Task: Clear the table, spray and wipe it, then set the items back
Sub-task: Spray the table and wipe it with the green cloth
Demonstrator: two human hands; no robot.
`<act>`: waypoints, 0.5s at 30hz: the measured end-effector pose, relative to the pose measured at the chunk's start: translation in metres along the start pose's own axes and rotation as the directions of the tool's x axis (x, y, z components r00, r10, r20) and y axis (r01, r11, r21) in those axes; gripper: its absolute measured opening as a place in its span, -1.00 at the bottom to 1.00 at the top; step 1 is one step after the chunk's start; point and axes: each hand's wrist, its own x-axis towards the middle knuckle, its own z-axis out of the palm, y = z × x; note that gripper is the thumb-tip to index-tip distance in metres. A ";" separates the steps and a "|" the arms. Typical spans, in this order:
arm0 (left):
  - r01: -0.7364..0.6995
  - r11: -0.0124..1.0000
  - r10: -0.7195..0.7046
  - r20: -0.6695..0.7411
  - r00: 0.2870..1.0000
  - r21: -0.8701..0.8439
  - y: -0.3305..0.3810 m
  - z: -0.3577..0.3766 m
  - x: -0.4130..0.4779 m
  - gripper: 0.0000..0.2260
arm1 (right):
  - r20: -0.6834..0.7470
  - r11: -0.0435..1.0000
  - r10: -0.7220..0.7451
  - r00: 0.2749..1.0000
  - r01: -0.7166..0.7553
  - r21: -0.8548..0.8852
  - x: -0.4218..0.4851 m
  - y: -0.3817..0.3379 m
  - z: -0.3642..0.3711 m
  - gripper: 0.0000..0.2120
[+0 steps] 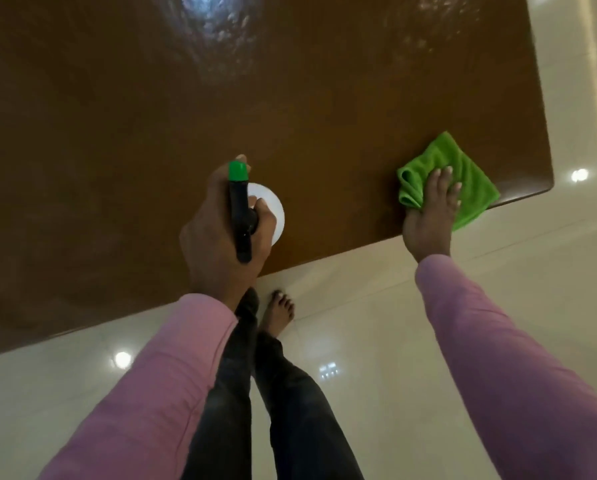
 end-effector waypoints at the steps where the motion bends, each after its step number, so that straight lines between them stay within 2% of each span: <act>1: -0.002 1.000 0.002 -0.012 1.000 0.006 0.001 0.001 -0.004 -0.61 | -0.013 1.000 0.002 1.000 -0.003 -0.015 -0.009 -0.017 0.010 -0.27; 2: -0.009 1.000 0.010 -0.015 1.000 0.007 0.002 0.000 -0.007 -0.62 | -0.021 0.999 -0.031 0.999 0.030 -0.042 -0.025 -0.036 0.023 -0.25; 4: -0.011 1.000 0.011 0.018 1.000 -0.004 0.003 -0.005 -0.011 -0.63 | 0.005 0.977 -0.203 0.979 0.203 -0.062 -0.068 -0.071 0.051 -0.21; 5: -0.017 1.000 0.017 0.047 0.999 -0.003 0.001 -0.010 -0.012 -0.64 | 0.050 0.944 -0.318 0.947 0.321 -0.075 -0.089 -0.084 0.061 -0.20; 7: -0.053 0.999 0.053 0.106 0.993 -0.012 -0.007 -0.021 -0.013 -0.66 | 0.176 0.828 -0.530 0.829 0.551 -0.105 -0.111 -0.084 0.068 -0.20; 8: -0.062 0.998 0.065 0.123 0.990 -0.030 -0.013 -0.029 -0.014 -0.66 | 0.229 0.770 -0.596 0.769 0.629 -0.109 -0.106 -0.073 0.062 -0.19; 9: -0.053 0.997 0.060 0.130 0.990 -0.058 -0.021 -0.038 -0.016 -0.67 | 0.250 0.743 -0.618 0.745 0.658 -0.124 -0.096 -0.060 0.054 -0.18; 10: -0.033 0.995 0.045 0.129 0.991 -0.094 -0.030 -0.048 -0.019 -0.66 | 0.250 0.764 -0.590 0.768 0.631 -0.134 -0.084 -0.045 0.045 -0.17; 11: -0.008 0.992 0.024 0.123 0.992 -0.125 -0.039 -0.056 -0.022 -0.65 | 0.231 0.827 -0.511 0.828 0.547 -0.130 -0.071 -0.033 0.034 -0.19; 13: 0.041 0.983 -0.025 0.091 0.996 -0.181 -0.059 -0.079 -0.030 -0.66 | 0.146 0.951 -0.284 0.948 0.297 -0.082 -0.054 -0.027 0.021 -0.25; 15: 0.064 0.977 -0.056 0.041 0.998 -0.205 -0.080 -0.105 -0.040 -0.66 | 0.063 0.989 -0.132 0.989 0.136 -0.059 -0.057 -0.052 0.030 -0.29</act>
